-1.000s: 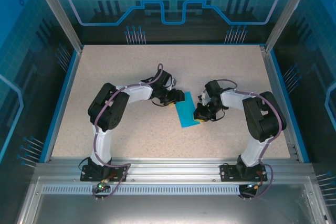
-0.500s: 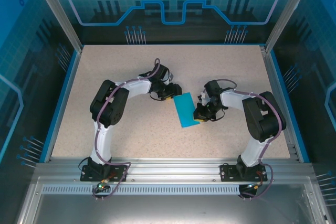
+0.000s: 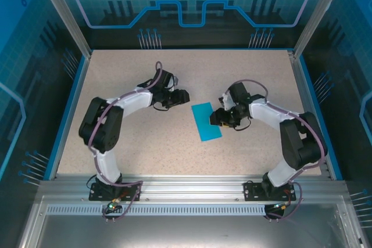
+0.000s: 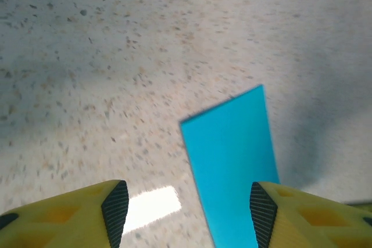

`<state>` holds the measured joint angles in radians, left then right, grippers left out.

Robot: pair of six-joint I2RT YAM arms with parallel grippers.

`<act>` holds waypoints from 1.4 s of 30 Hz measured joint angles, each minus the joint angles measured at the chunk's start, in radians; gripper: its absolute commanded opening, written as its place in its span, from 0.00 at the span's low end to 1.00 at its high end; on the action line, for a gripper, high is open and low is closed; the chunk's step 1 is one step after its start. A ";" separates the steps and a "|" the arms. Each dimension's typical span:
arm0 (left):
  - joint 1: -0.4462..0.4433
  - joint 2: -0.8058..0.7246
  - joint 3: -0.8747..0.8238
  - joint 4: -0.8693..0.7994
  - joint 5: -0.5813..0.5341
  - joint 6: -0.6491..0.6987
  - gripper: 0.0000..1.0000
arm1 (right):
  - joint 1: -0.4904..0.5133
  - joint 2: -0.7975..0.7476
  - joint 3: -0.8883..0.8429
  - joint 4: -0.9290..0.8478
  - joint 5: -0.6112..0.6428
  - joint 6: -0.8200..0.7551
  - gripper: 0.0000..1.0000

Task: Fold a paper plane with a square sheet of paper (fold left side to right side)
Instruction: Fold the triangle a second time at the center of the table.

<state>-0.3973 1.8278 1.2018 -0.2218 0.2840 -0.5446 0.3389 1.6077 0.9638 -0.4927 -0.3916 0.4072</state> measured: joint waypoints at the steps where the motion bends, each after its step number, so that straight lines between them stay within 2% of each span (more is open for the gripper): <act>1: -0.008 -0.034 -0.024 0.011 0.003 -0.004 0.61 | -0.008 -0.003 0.013 -0.003 0.004 -0.010 0.61; 7: -0.089 -0.084 -0.125 0.069 0.009 -0.055 0.61 | -0.034 0.043 0.032 -0.031 0.026 -0.024 0.68; 11: -0.112 -0.084 -0.198 0.092 0.012 -0.112 0.61 | -0.021 0.091 0.012 -0.032 0.026 -0.004 0.68; 18: -0.152 -0.084 -0.213 0.109 0.011 -0.146 0.61 | 0.006 0.109 -0.018 -0.024 0.044 0.036 0.67; 24: -0.155 -0.084 -0.219 0.115 0.007 -0.158 0.61 | 0.030 0.095 -0.024 -0.017 0.082 0.060 0.66; 32: -0.156 -0.092 -0.219 0.110 -0.008 -0.157 0.61 | 0.116 0.072 -0.040 -0.025 0.119 0.099 0.65; 42: -0.156 -0.112 -0.220 0.095 -0.011 -0.155 0.61 | 0.151 0.044 -0.068 -0.029 0.046 0.130 0.65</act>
<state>-0.5529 1.7161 0.9817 -0.1272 0.2733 -0.6998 0.4900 1.6516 0.8959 -0.5217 -0.3454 0.5377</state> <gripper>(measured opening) 0.608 0.649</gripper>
